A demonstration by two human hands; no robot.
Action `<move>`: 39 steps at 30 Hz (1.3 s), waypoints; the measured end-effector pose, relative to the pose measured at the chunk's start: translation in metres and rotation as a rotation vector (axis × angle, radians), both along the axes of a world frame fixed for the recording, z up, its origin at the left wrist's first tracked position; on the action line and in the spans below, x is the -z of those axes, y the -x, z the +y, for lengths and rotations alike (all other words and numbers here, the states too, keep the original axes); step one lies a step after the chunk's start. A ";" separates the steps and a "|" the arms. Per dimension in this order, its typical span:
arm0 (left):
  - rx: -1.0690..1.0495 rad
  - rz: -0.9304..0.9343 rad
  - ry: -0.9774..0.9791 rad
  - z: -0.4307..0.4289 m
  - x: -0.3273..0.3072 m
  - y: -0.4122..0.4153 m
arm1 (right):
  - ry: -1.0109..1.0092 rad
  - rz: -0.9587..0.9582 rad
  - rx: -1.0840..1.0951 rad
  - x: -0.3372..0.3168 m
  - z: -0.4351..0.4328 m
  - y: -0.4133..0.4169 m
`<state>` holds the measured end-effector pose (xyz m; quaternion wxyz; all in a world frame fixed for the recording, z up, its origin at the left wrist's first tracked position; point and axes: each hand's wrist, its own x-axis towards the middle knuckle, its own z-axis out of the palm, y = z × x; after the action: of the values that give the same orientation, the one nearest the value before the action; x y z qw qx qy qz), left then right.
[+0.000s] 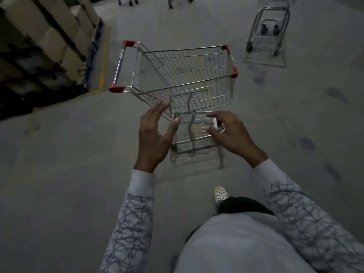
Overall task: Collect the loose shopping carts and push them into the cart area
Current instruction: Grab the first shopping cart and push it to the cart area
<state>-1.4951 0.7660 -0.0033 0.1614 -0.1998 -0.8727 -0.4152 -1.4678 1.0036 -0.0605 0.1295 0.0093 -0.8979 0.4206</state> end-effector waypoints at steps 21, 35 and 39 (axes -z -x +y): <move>-0.529 -0.269 -0.418 -0.266 0.058 0.278 | -0.136 -0.037 -0.383 0.015 -0.253 0.429; -0.021 -0.292 -0.259 -0.348 0.021 0.568 | -0.038 -0.308 0.000 0.017 -0.352 0.564; 0.322 -0.198 -0.032 -0.311 0.022 0.626 | -0.002 -0.367 0.122 0.030 -0.356 0.601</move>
<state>-2.1210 0.4554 -0.0255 0.0094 -0.2923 -0.8344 -0.4672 -2.0691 0.6475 -0.0907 -0.0111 -0.1221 -0.9058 0.4056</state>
